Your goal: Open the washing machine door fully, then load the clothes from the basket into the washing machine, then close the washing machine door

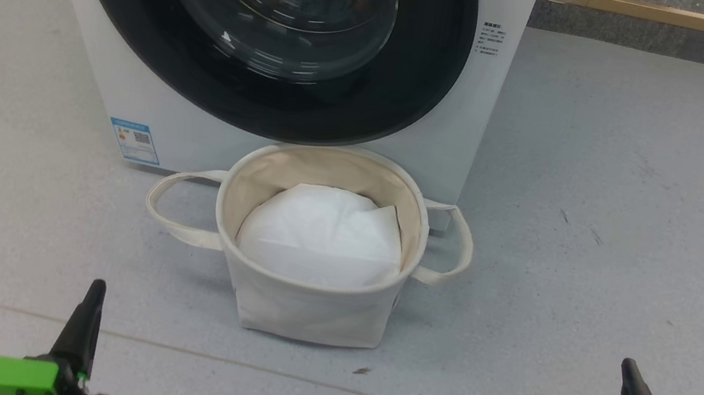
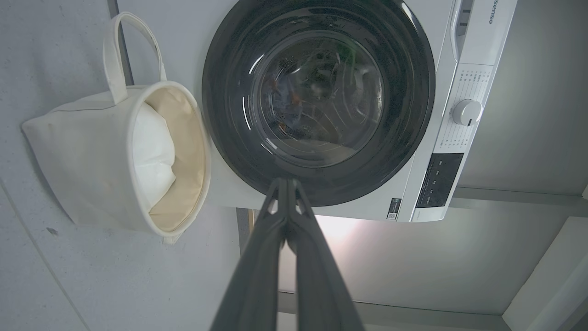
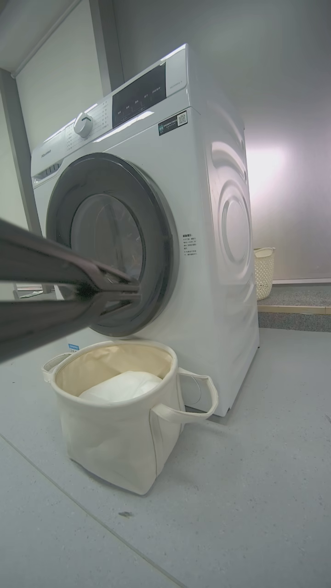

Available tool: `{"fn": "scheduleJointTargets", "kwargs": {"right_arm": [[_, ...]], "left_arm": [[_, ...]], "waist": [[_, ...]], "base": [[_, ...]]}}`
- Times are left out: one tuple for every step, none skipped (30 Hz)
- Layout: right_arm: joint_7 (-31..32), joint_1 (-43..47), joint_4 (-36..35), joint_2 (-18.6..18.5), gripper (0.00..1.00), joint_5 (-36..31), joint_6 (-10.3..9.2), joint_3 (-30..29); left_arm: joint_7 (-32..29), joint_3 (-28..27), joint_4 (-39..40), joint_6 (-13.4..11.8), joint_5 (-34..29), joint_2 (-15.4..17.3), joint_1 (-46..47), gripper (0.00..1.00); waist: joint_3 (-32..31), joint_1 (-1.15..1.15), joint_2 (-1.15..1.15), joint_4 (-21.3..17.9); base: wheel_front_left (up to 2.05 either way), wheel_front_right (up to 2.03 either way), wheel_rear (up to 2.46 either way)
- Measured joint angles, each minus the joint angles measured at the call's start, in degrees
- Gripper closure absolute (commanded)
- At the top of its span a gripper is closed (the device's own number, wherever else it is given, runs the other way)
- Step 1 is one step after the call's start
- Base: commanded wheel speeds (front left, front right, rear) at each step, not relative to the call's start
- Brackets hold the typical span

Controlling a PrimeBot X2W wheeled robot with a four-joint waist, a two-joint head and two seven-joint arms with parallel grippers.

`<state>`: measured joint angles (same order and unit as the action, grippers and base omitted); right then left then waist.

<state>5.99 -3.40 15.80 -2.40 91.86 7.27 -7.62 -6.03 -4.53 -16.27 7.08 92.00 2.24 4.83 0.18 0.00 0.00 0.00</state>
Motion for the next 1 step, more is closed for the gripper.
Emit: {"fn": "scheduleJointTargets", "kwargs": {"right_arm": [[0.0, 0.0, 0.0, 0.0, 1.0, 0.0, 0.0, 0.0]], "left_arm": [[0.0, 0.0, 0.0, 0.0, 0.0, 0.0, 0.0, 1.0]], "waist": [[0.0, 0.0, 0.0, 0.0]], "base": [[0.0, 0.0, 0.0]]}}
